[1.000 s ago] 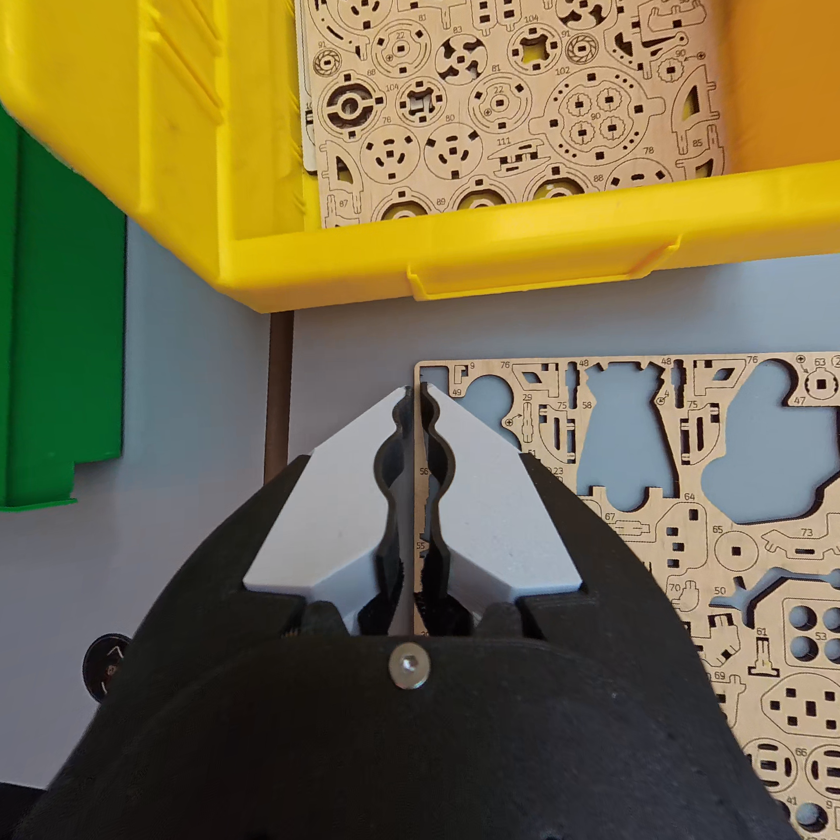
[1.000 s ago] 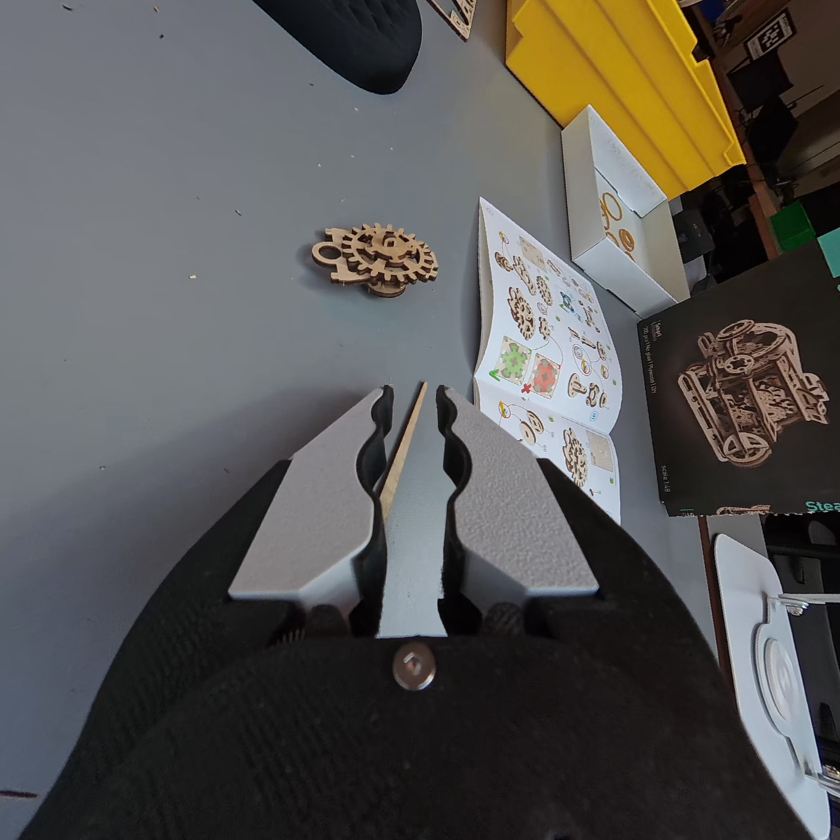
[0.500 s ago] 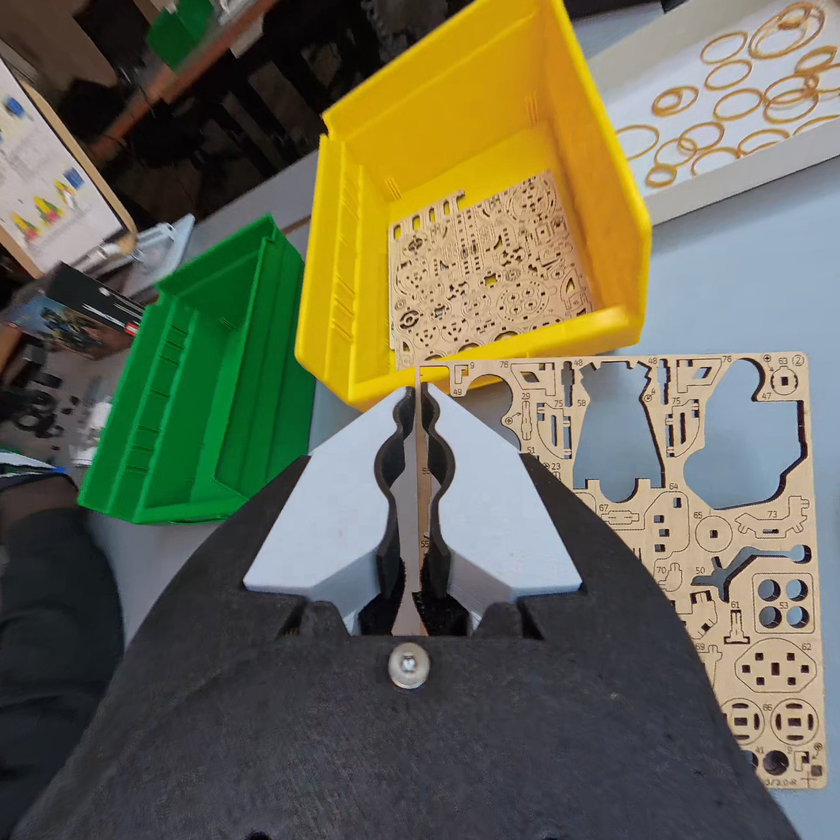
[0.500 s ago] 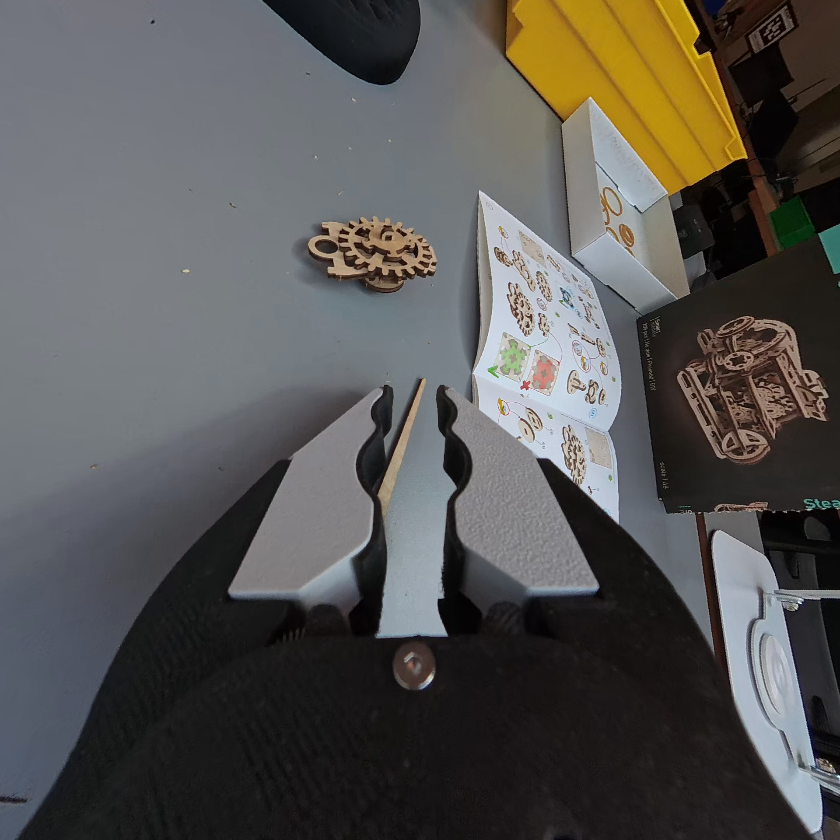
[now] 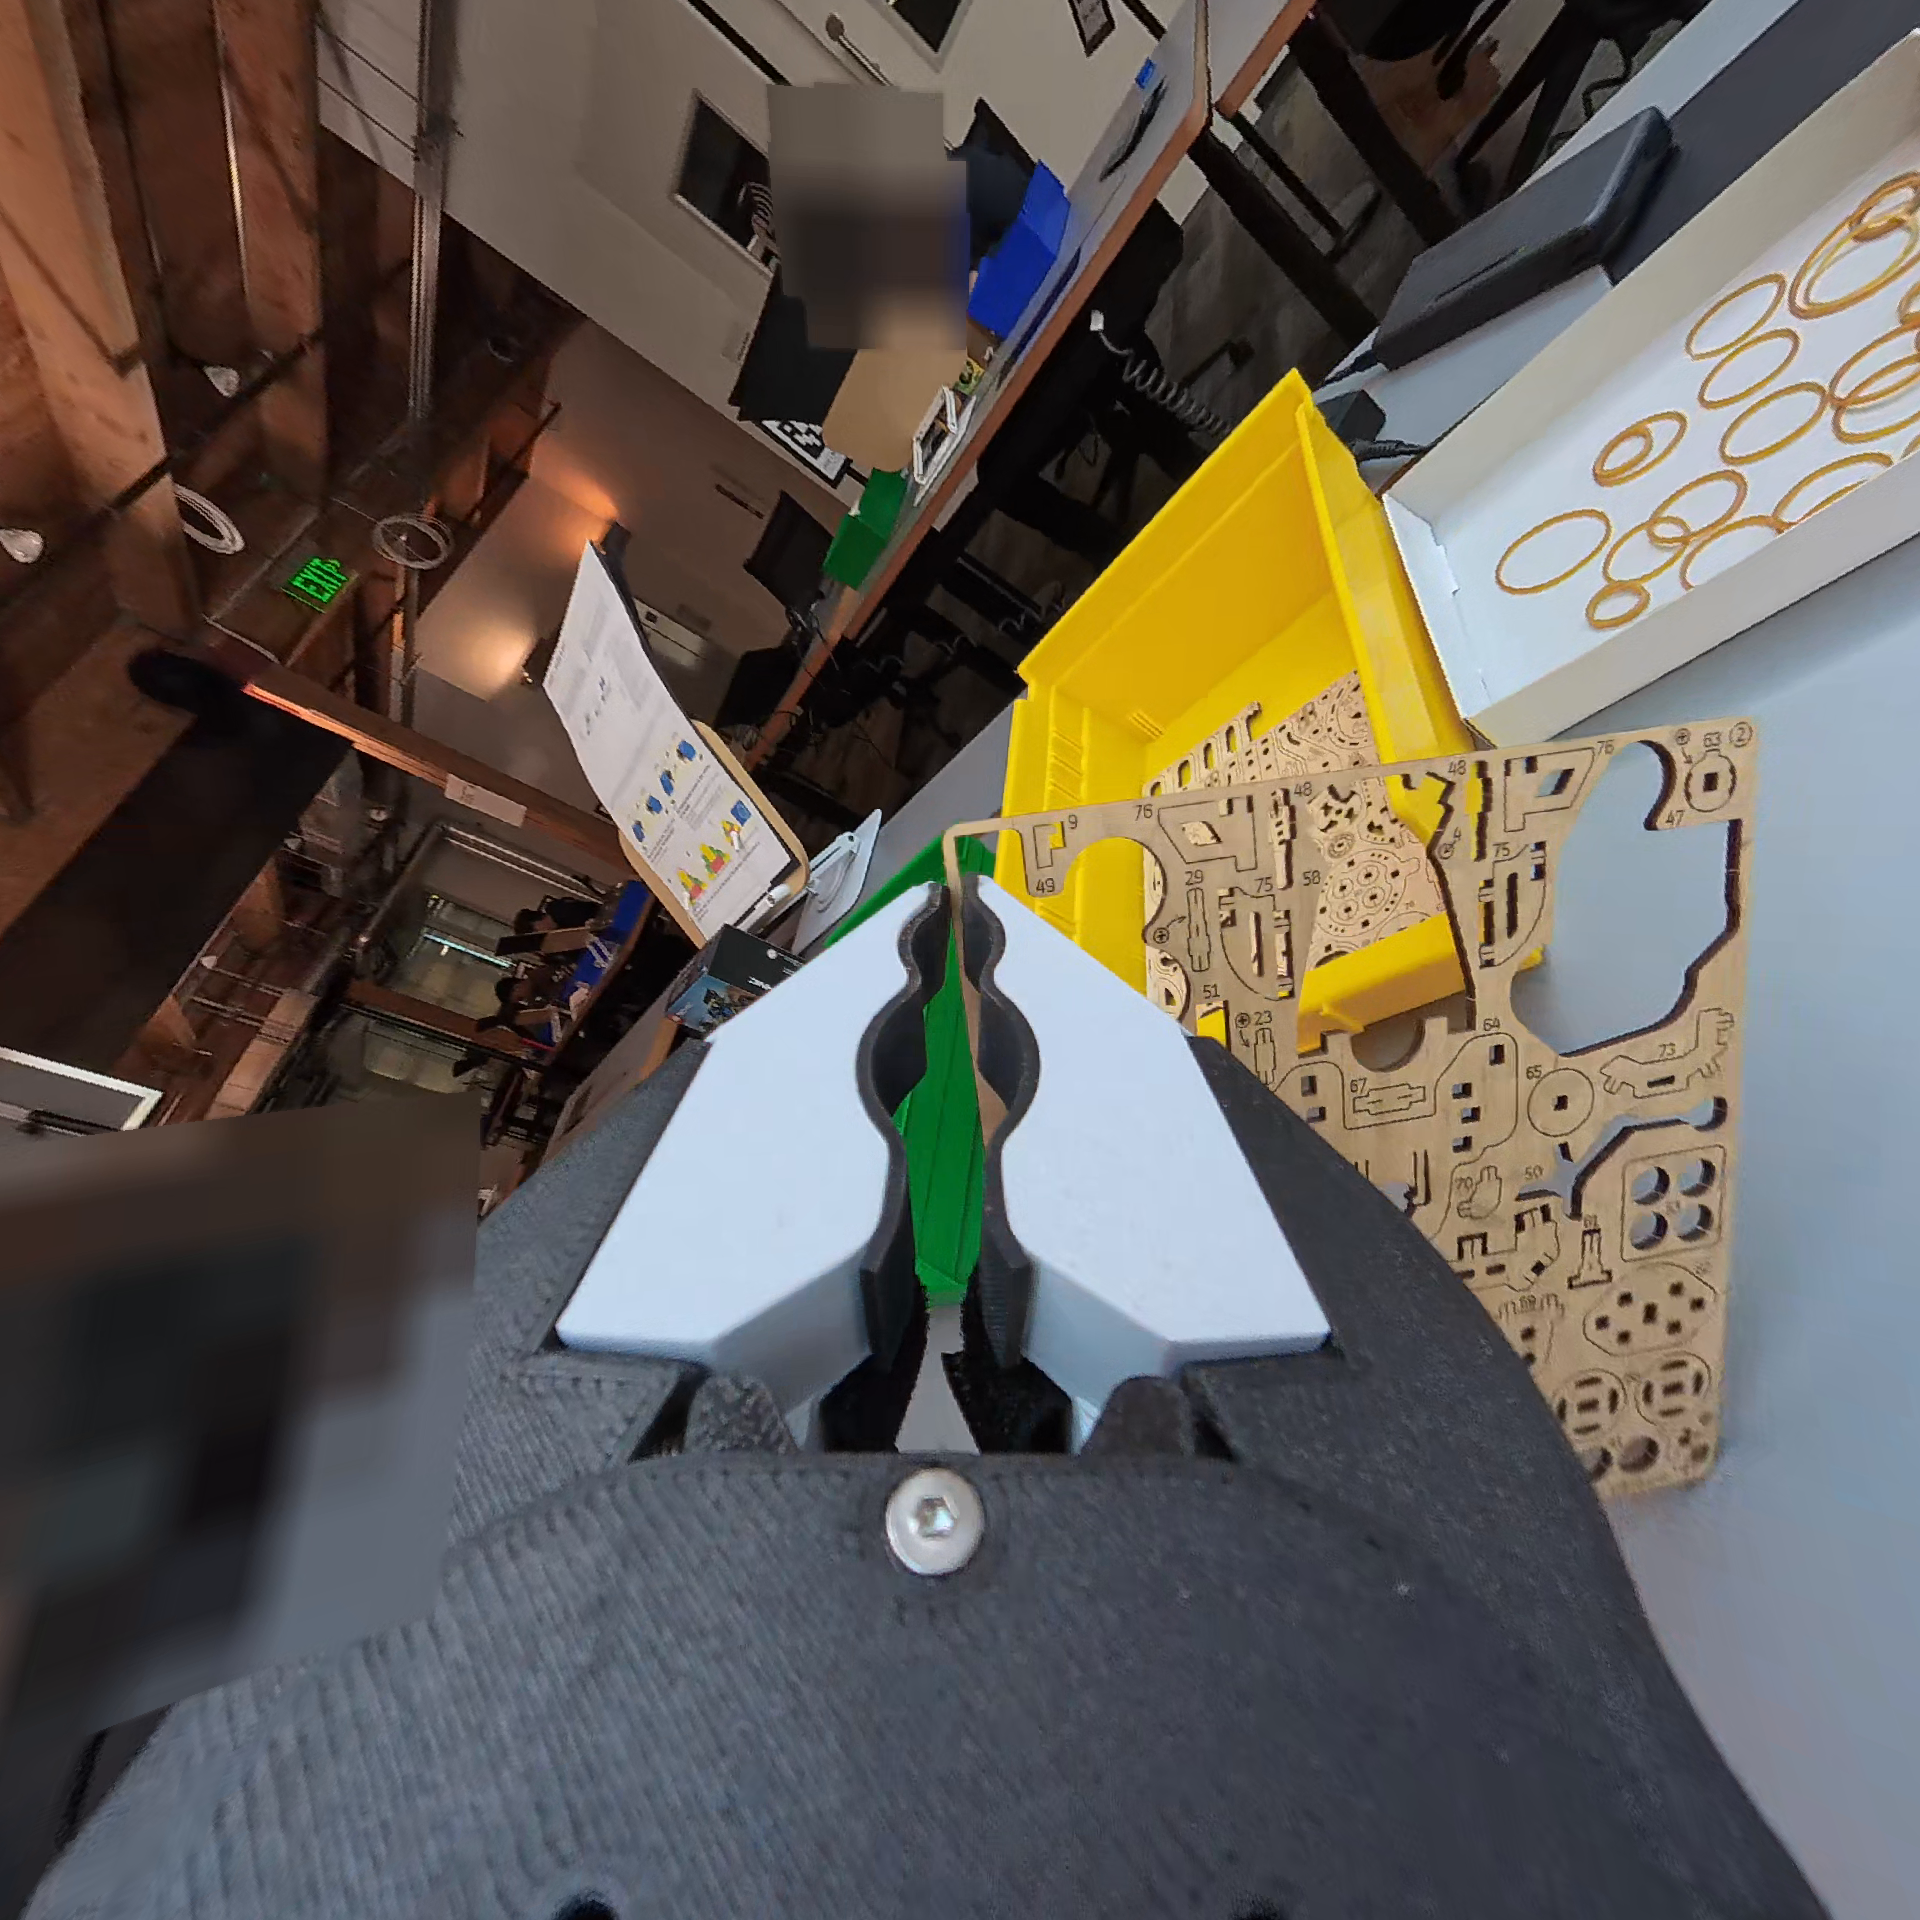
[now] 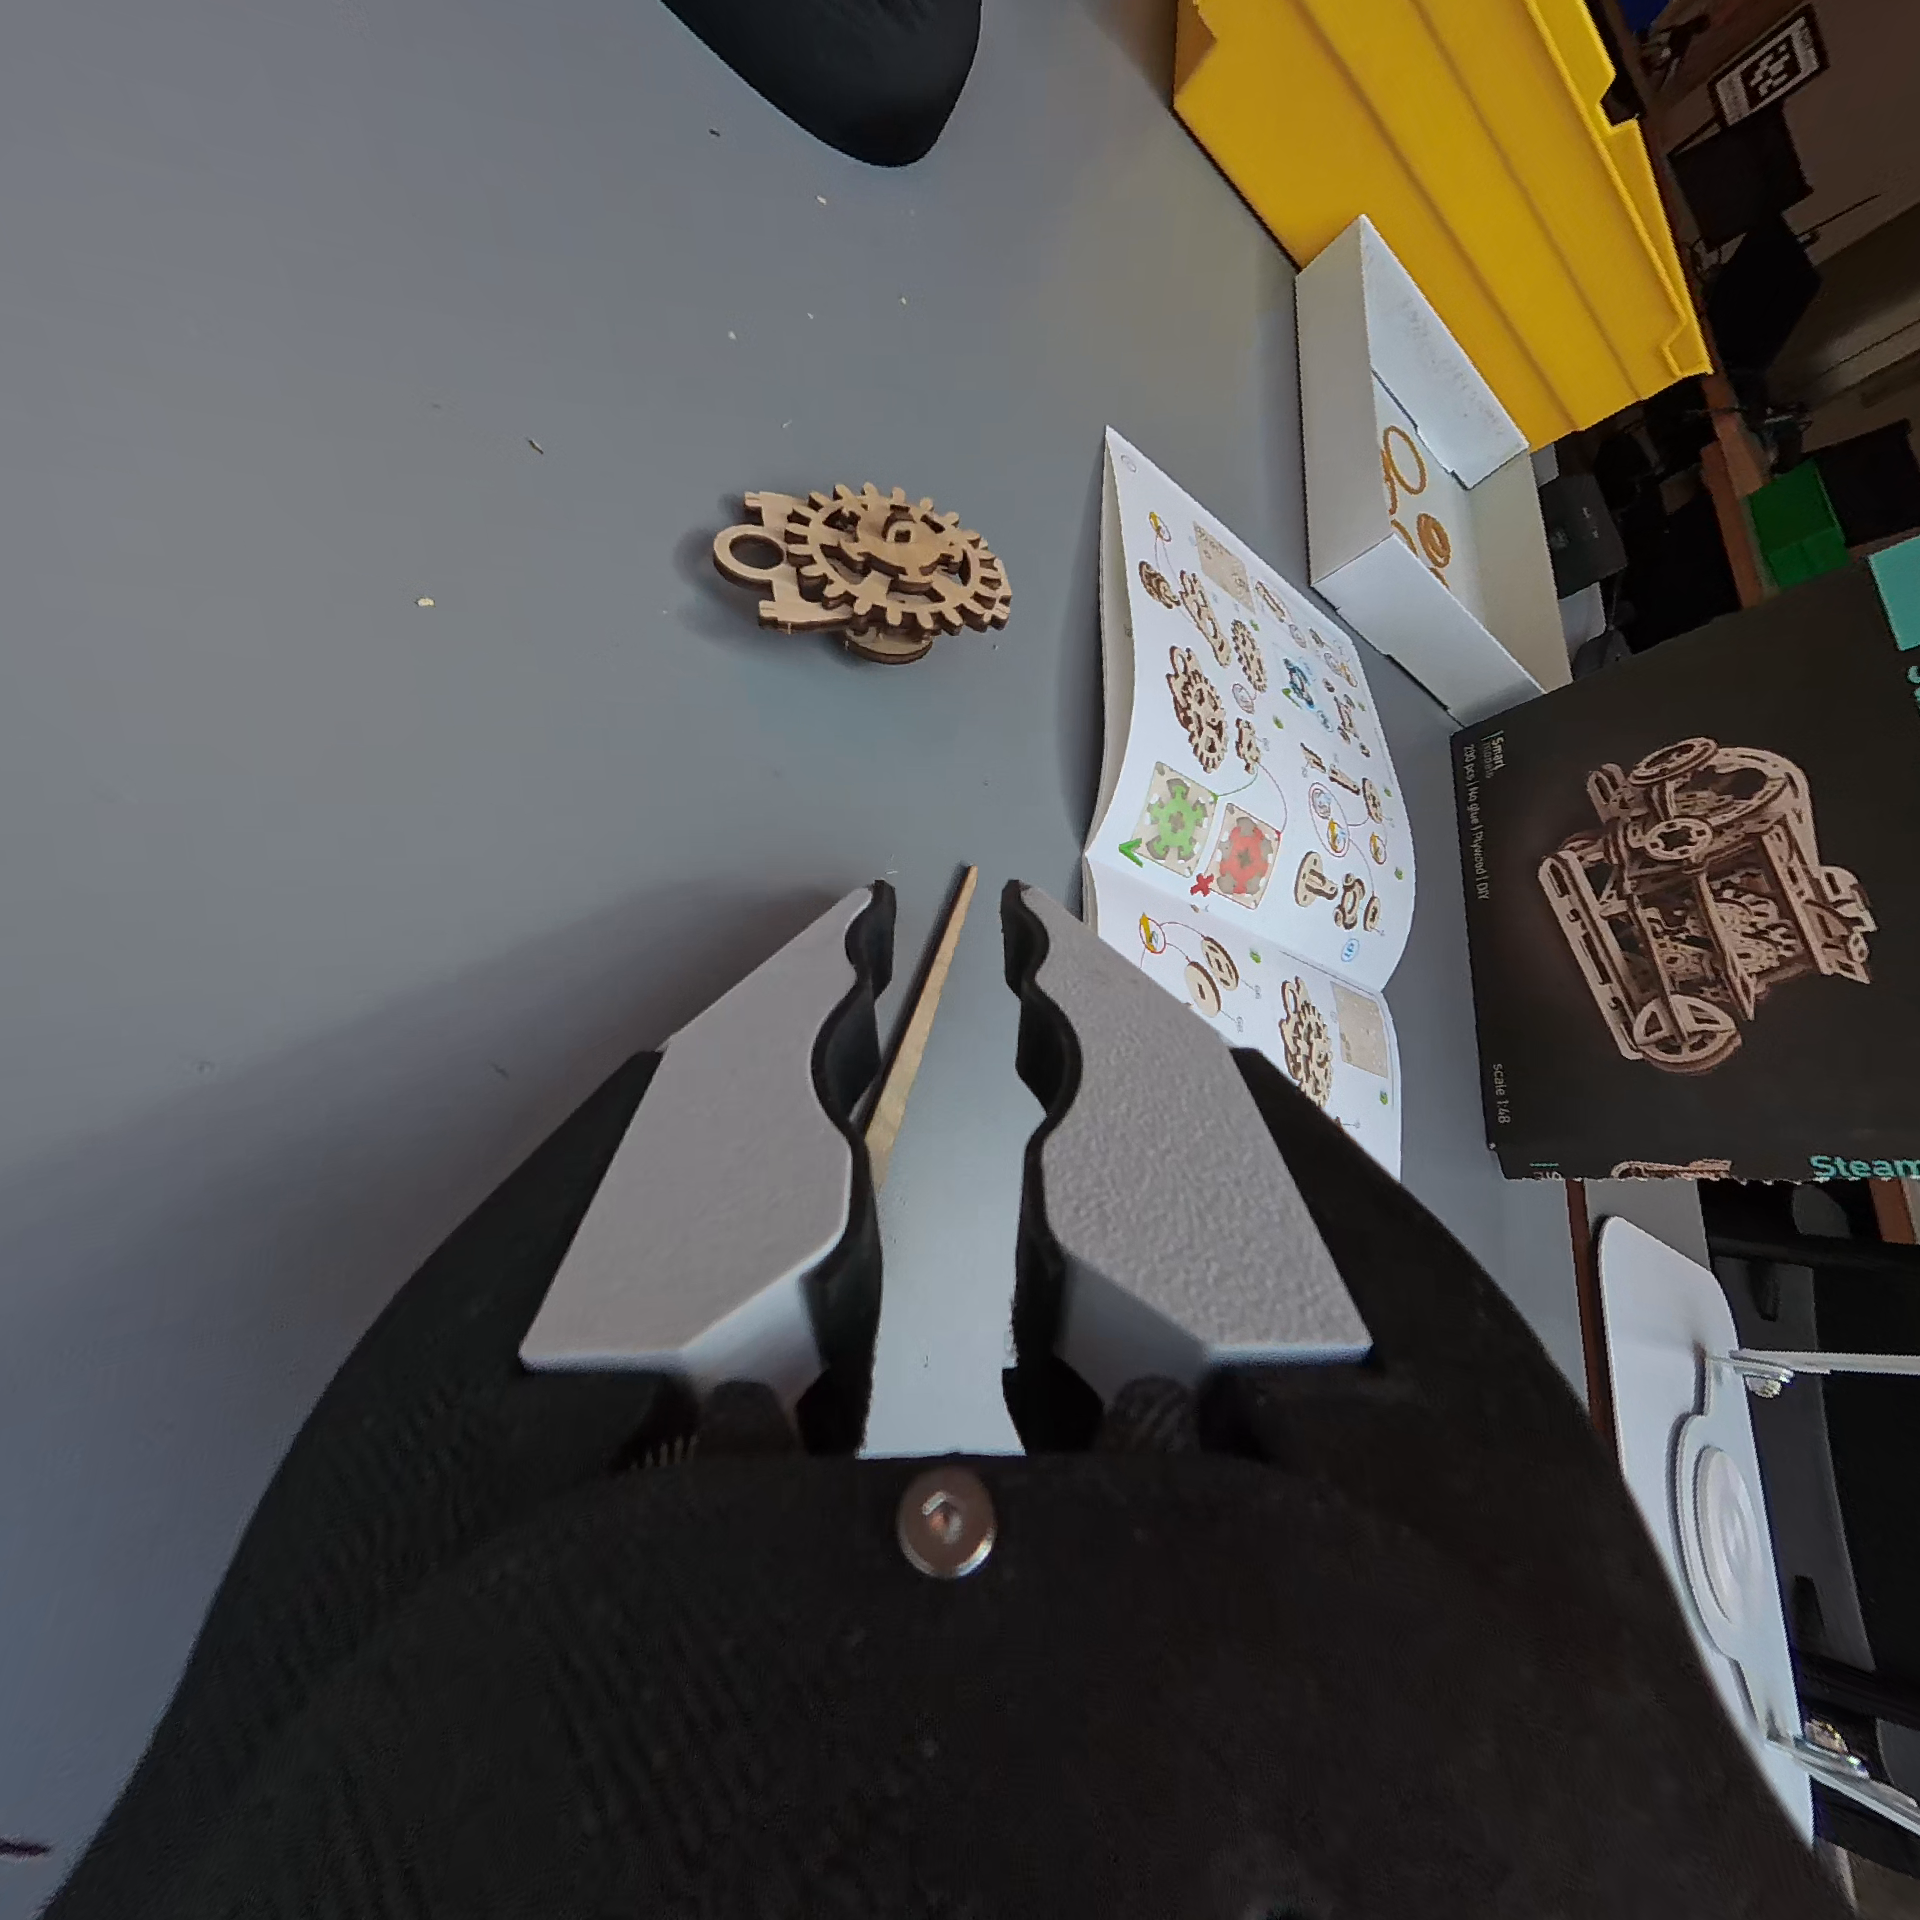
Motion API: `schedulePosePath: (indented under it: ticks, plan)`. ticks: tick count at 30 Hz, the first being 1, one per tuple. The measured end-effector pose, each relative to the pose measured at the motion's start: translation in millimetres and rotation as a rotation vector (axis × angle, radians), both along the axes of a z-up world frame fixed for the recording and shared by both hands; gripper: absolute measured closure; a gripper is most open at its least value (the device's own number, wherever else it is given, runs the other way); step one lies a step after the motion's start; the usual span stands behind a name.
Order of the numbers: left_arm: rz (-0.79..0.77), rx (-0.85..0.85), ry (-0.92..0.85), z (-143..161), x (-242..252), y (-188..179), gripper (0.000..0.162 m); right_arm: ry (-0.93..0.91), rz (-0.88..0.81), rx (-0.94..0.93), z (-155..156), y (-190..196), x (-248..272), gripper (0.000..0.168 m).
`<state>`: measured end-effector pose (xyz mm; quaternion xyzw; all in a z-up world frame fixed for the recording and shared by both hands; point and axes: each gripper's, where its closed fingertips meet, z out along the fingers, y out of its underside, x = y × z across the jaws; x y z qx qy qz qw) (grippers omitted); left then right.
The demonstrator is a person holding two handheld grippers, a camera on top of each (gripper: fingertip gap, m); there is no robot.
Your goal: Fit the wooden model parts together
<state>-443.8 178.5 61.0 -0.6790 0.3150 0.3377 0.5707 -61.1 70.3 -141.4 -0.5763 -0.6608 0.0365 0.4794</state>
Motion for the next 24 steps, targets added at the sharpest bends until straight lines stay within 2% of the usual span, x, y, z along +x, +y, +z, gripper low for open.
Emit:
schedulePosePath:
  ticks: [10, 15, 18, 21, 24]
  plan:
    - [-0.069, 0.122, 0.037, 40.5, 48.2, -22.2, 0.161, 0.006, 0.008, 0.004, 1.7, -1.7, -3.2, 0.146]
    - [-0.184, 0.154, 0.000, 53.6, 91.7, -42.3, 0.162, 0.092, -0.031, -0.009, 14.9, 3.6, -3.7, 0.141]
    - [-0.267, 0.170, -0.027, 57.5, 119.9, -56.9, 0.162, 0.155, -0.071, -0.014, 28.2, 6.0, -6.9, 0.134]
    - [-0.347, 0.180, -0.064, 59.0, 145.0, -71.0, 0.162, 0.267, -0.100, 0.002, 58.2, -3.6, -29.4, 0.127]
    - [-0.418, 0.180, -0.095, 60.1, 165.5, -82.4, 0.162, 0.456, -0.099, -0.106, 84.9, -21.7, -58.4, 0.105]
